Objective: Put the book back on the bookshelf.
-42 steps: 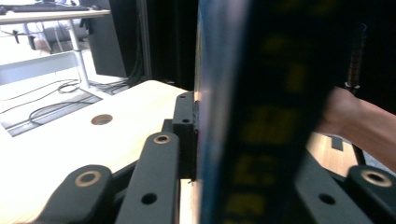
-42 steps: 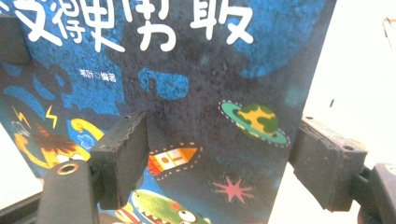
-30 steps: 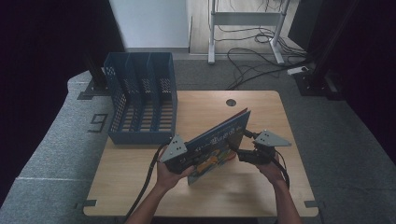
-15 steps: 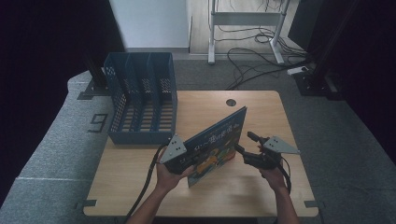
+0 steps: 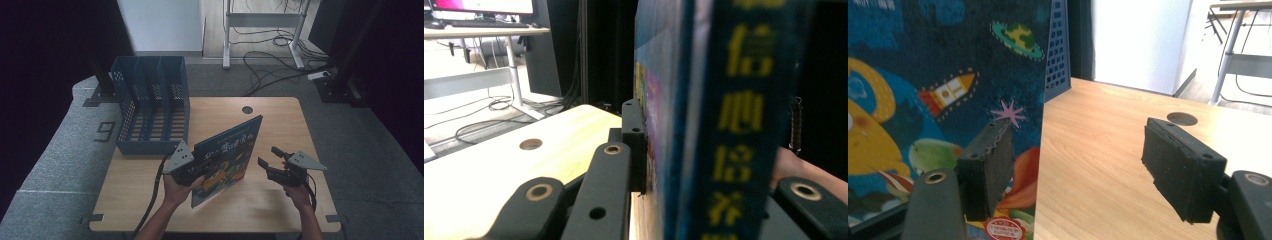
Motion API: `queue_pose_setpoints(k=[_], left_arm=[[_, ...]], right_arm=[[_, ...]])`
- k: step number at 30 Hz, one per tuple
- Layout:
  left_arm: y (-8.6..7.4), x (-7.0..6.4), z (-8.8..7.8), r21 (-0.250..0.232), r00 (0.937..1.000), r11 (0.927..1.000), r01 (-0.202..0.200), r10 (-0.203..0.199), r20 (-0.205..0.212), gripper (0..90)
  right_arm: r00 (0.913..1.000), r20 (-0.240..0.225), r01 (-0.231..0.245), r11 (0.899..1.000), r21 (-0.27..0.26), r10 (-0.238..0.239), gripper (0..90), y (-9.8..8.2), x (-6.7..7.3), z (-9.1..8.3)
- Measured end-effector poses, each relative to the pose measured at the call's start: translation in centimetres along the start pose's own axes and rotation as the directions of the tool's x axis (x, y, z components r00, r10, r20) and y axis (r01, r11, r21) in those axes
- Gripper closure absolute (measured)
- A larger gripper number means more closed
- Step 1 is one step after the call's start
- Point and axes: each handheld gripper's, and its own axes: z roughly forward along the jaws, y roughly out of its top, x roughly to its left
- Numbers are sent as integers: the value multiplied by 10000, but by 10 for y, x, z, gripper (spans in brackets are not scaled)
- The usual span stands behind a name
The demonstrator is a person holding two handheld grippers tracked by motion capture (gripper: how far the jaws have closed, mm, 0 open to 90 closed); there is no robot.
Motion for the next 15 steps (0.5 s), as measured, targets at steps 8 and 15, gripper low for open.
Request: queue_pose_setpoints(k=[8, 15], left_arm=[[8, 3, -11, -161, 9999, 9999, 25, -27, -107, 827], [19, 8, -23, -308, 9993, 9993, 218, -227, -292, 826]], right_arm=[[10000, -41, 53, 10000, 34, -53, 282, 0, 0, -1], [10000, 24, -53, 10000, 77, 53, 283, -3, -3, -3]])
